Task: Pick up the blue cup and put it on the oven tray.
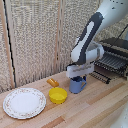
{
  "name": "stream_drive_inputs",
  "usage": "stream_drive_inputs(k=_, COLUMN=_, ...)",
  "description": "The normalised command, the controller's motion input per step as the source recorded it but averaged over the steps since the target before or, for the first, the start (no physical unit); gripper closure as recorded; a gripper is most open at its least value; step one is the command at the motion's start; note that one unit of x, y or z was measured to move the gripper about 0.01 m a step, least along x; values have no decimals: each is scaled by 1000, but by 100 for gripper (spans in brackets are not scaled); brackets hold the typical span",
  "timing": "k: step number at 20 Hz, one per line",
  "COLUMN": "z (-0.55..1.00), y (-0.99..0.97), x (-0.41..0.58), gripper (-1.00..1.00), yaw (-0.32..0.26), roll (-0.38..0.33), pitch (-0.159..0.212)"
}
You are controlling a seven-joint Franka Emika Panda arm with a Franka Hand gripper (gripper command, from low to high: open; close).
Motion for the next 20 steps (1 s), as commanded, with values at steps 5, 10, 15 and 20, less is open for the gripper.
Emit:
stream_drive_inputs(k=5, z=0, y=333, x=-1, gripper=100, yaw=54, roll=-44, pitch=0)
stream_drive_inputs(k=10, z=99, y=193, x=21, gripper=100, yaw=12, roll=-14, pitch=-44)
stream_drive_inputs(k=15, z=706, y=-101, x=103, gripper=100, yaw=3, roll=17, pitch=-126)
stream_drive_inputs(k=20, z=881, y=-322, x=342, gripper=100, yaw=0, roll=30, pitch=-74)
